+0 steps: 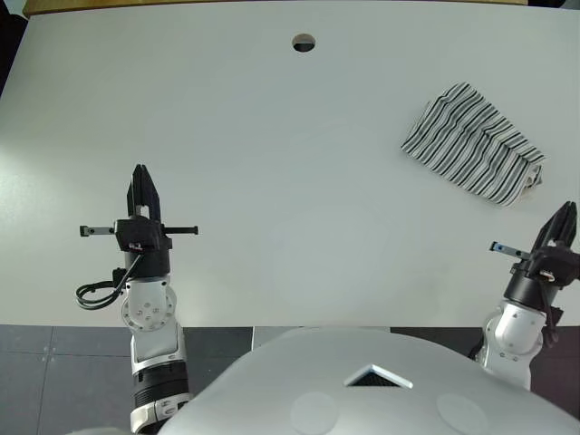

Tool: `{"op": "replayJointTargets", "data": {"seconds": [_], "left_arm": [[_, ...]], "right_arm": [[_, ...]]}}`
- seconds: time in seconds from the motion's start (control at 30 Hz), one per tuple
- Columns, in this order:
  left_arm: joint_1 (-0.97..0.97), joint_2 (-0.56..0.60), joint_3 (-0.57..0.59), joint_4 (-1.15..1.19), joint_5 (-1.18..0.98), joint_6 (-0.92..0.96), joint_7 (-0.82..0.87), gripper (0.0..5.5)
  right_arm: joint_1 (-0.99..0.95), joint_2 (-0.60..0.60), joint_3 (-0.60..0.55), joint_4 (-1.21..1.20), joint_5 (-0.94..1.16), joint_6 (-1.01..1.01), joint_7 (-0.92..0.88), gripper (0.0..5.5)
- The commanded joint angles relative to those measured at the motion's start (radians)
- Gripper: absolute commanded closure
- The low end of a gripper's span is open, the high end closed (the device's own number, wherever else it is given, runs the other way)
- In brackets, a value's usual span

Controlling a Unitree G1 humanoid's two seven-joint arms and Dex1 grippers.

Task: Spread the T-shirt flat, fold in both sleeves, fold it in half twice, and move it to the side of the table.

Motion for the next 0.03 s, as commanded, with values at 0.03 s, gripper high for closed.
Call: {"op": "replayJointTargets", "data": {"seconds": [0.03], "left_arm": [[-0.029,0.009,-0.013,0.038,0.024,-0.01,0.018,5.39]], "right_arm": [[-0.026,-0.01,-0.005,0.035,-0.008,-0.01,-0.017,5.4]]}}
